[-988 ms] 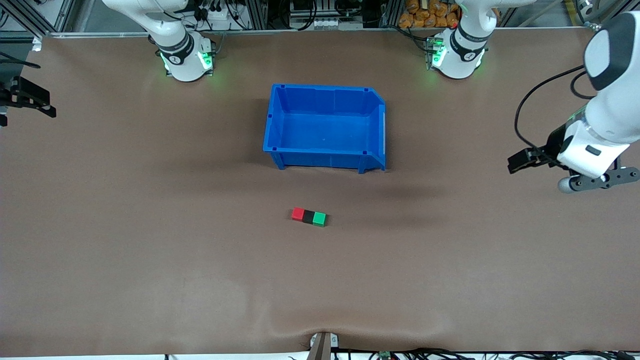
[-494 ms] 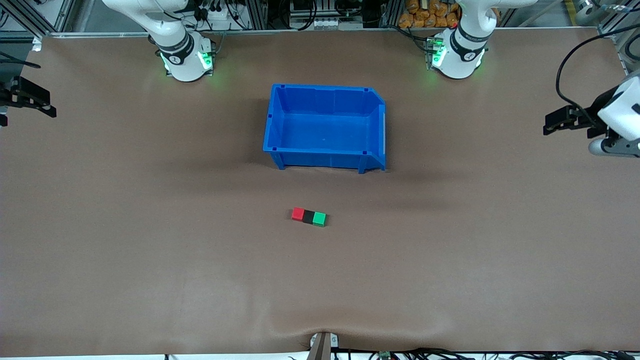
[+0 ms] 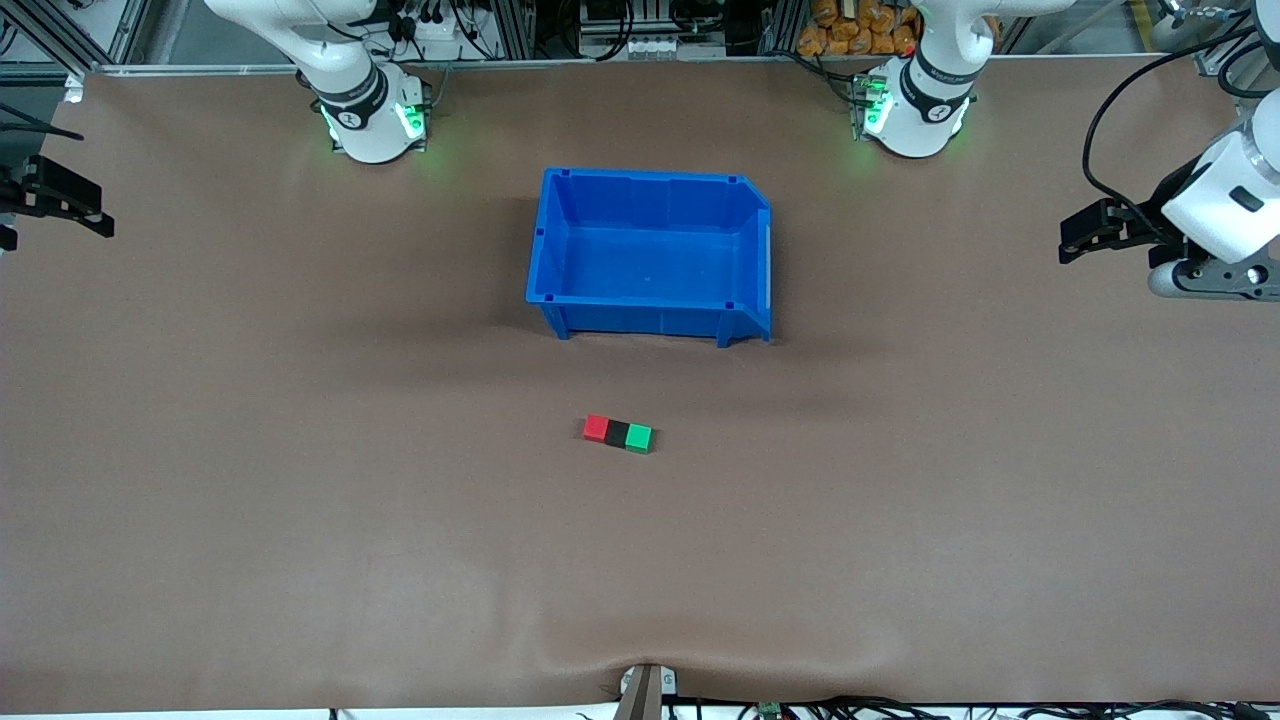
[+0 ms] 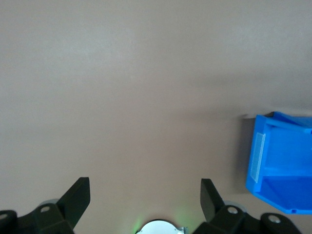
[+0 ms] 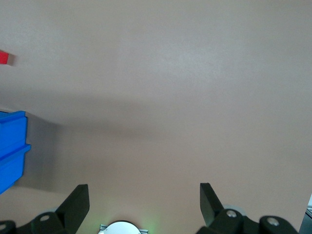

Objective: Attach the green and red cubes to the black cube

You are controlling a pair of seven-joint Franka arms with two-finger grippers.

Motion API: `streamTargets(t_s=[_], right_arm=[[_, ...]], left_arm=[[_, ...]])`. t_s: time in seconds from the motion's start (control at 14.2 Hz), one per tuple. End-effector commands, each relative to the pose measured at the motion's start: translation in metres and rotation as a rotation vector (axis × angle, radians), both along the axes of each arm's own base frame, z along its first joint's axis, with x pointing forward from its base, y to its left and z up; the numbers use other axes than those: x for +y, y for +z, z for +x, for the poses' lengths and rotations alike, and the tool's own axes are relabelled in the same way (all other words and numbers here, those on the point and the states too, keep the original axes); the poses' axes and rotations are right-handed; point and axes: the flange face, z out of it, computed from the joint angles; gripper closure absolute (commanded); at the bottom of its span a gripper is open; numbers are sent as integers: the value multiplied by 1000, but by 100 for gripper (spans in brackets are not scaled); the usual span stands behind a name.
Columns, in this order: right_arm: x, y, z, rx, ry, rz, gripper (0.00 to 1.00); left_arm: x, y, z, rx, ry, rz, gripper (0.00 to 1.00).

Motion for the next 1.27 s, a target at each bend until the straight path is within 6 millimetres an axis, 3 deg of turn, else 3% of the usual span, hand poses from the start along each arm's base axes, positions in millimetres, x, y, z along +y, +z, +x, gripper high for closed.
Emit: streamTargets(t_s=[0.0,0.42,0.56,0.85,1.2], right_arm=[[3,4,-5,0,-17,13,0],[4,4,-5,2,-19,20,0],[4,3,-5,4,-19,21,0],[4,3,-5,7,-19,21,0],[2,2,-6,12,-23,36,0]], left_arm=[[3,15,0,-12,10,-18,0],[4,21,-2,-15,24,-60,0],[15,25,-3,-21,36,-66,0],[15,24,-7,3,-20,-56,0],[28,22,-8,18,-64,-57,0]])
